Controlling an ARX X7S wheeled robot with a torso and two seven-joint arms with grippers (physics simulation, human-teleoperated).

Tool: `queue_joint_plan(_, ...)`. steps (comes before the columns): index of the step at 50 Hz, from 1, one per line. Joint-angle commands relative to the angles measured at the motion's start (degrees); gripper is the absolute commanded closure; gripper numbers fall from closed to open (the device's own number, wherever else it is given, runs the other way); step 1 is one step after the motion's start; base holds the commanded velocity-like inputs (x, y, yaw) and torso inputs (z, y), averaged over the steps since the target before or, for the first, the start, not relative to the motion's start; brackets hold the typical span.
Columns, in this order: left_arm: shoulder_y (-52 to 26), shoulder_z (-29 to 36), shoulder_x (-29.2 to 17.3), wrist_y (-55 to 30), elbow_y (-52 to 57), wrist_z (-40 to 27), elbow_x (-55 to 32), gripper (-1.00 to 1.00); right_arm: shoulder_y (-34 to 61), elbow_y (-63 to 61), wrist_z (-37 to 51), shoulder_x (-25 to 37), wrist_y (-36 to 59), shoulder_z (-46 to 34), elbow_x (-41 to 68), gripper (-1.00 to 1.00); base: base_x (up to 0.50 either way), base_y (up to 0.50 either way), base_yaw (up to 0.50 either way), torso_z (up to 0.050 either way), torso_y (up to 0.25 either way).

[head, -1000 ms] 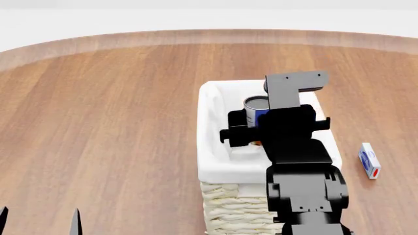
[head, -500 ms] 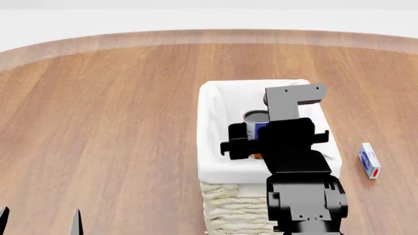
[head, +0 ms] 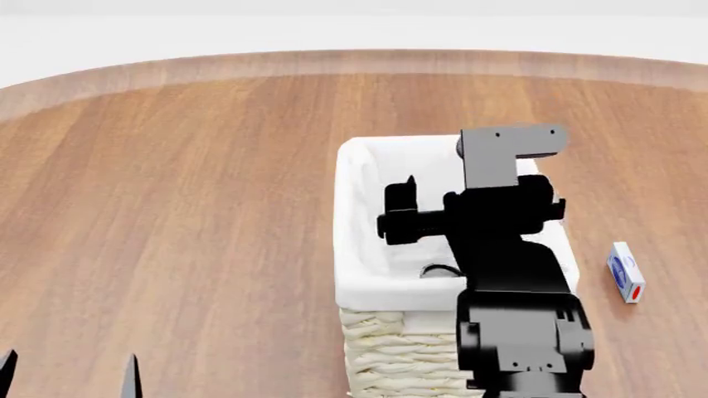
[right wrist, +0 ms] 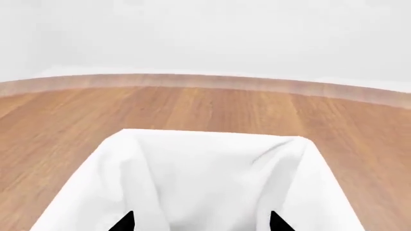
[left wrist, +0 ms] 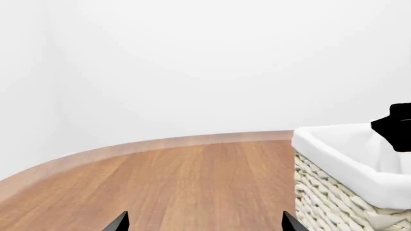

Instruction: Pick up the alphabet soup and put it in the basket.

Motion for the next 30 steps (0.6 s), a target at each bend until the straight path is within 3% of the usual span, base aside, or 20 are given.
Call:
queue_joint_plan(1, -0.1, 0.2, -0.1, -0.1, -0.1, -0.2, 0.0, -1.0, 0.4, 0.0, 0.0, -0.1, -11.4, 3.8, 0.7, -1.0, 0.0, 0.0, 0.0, 0.0, 0.0)
queue_joint_plan(22, -0.2, 0.5, -0.3, -0.2, 0.2, -0.5, -0.2, -1.0, 0.4, -1.1, -0.6, 0.8, -20.8, 6.1, 0.5, -1.0, 0.0, 0.0, 0.0, 0.0, 0.0)
queue_joint_plan(24, -0.2, 0.6, -0.4, -0.3, 0.3, -0.5, -0.2, -1.0, -8.2, -18.3, -0.7, 0.4, -8.7, 6.0, 0.9, -1.0, 0.0, 0.0, 0.0, 0.0, 0.0)
queue_joint_plan(28, -0.3, 0.8, -0.4, -0.3, 0.3, -0.6, -0.1, -1.0, -17.9, -52.6, -0.1, 0.2, 3.6, 5.0, 1.1, -1.0, 0.0, 0.0, 0.0, 0.0, 0.0)
queue_joint_plan(30, -0.3, 0.8, -0.4, -0.3, 0.3, -0.6, -0.1, -1.0, -20.3, -60.0, 0.3, 0.1, 6.8, 4.8, 1.4, -1.0, 0.0, 0.0, 0.0, 0.0, 0.0)
